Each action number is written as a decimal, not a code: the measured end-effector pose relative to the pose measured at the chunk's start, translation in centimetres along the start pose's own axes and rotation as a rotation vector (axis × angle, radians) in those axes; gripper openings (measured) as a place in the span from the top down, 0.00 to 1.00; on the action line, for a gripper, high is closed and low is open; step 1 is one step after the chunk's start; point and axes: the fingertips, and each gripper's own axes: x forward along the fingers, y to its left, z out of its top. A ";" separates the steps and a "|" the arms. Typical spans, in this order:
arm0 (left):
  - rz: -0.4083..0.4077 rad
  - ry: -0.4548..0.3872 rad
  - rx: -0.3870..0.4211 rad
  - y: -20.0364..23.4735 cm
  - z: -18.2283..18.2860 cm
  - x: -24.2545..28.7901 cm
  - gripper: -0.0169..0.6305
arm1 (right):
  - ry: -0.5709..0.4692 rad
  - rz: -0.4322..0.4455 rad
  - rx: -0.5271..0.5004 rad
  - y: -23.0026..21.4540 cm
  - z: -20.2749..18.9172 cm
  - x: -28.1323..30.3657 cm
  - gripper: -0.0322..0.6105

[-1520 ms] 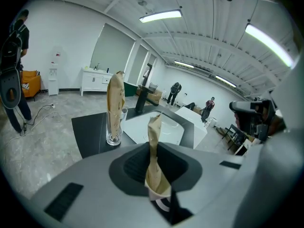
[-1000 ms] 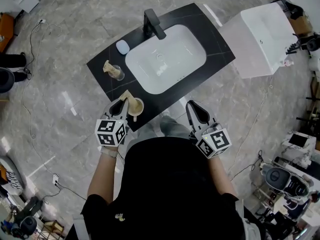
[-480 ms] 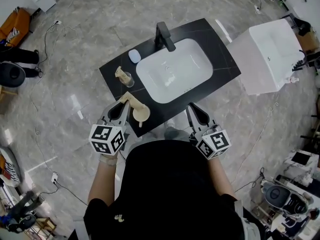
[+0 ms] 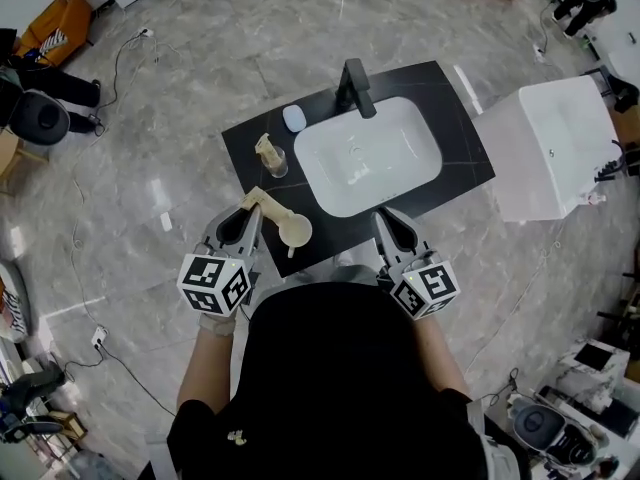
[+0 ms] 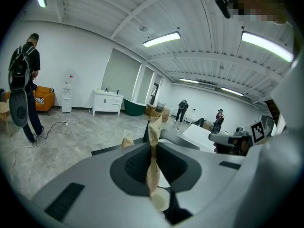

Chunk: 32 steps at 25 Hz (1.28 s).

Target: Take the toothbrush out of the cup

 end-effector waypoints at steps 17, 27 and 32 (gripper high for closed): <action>0.336 -0.076 -0.188 6.7 -4.1 -9.8 0.90 | 0.147 0.271 -0.092 3.8 -1.5 11.3 0.88; 0.518 -0.092 -0.293 8.2 -7.0 -14.9 0.90 | 0.281 0.387 -0.160 5.8 -4.3 18.5 0.87; 0.587 -0.091 -0.344 8.3 -8.3 -16.4 0.90 | 0.350 0.400 -0.200 5.8 -6.6 21.5 0.76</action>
